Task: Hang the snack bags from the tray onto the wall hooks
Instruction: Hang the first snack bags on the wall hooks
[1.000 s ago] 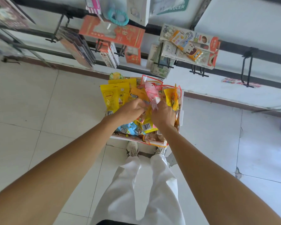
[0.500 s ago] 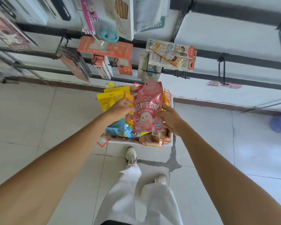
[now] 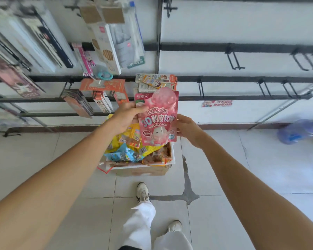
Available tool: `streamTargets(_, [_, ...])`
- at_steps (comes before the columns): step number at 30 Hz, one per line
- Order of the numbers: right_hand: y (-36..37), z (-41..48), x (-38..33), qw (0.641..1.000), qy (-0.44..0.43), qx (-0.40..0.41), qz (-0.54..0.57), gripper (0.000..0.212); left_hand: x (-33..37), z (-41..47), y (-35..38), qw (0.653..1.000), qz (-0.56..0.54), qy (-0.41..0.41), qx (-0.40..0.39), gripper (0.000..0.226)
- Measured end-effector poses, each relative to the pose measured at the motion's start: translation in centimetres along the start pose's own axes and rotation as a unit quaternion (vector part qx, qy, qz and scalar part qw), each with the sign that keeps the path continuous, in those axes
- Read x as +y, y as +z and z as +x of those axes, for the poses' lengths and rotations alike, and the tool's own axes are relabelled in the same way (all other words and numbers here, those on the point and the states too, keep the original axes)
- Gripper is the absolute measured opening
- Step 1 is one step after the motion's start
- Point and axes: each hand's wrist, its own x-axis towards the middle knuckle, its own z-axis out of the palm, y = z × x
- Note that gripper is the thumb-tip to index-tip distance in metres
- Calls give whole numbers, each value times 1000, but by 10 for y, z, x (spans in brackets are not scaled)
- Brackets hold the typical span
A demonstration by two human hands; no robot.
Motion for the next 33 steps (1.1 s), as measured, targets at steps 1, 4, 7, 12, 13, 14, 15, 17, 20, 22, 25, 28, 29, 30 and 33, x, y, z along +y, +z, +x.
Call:
streamTargets(1, [-5, -12, -11, 1000, -12, 7, 1, 32, 9, -8, 4, 1000, 13, 12, -4, 8])
streamTargets(4, [-24, -43, -49, 997, -54, 53, 3, 49, 40, -30, 17, 997, 53, 54, -12, 10])
streamTargets(7, [-46, -64, -93, 985, -131, 112, 8, 69, 77, -47, 31, 994, 62, 83, -18, 10])
streamTargets(12, [-61, -100, -157, 955, -236, 149, -103, 15, 128, -75, 56, 988, 69, 133, -35, 9])
streamTargets(13, [-62, -107, -164, 941, -256, 167, -146, 10, 137, -79, 60, 986, 76, 146, -39, 9])
streamTargets(14, [-65, -112, -171, 928, -271, 179, -183, 24, 145, -83, 64, 984, 80, 154, -41, 9])
streamTargets(15, [-69, -118, -176, 917, -283, 189, -208, 29, 152, -87, 67, 982, 82, 163, -44, 10])
streamTargets(17, [-75, -134, -188, 899, -309, 201, -234, 27, 167, -96, 73, 976, 95, 189, -43, 12])
streamTargets(20, [-87, -155, -204, 883, -333, 216, -253, 23, 191, -109, 83, 958, 135, 252, -24, 25])
streamTargets(22, [-96, -165, -214, 871, -350, 223, -263, 23, 211, -119, 91, 938, 171, 301, -15, 38])
streamTargets(25, [-111, -180, -231, 860, -370, 237, -260, 23, 241, -139, 110, 899, 243, 365, -8, 53])
streamTargets(28, [-122, -196, -248, 850, -396, 250, -242, 20, 267, -144, 134, 869, 271, 413, 3, 34])
streamTargets(29, [-126, -200, -253, 844, -407, 257, -237, 18, 275, -144, 142, 859, 278, 429, 17, 23])
streamTargets(30, [-128, -204, -259, 839, -416, 266, -231, 17, 283, -144, 148, 848, 283, 446, 36, 13])
streamTargets(33, [-137, -208, -272, 829, -443, 284, -190, 15, 304, -148, 166, 826, 280, 484, 71, 4])
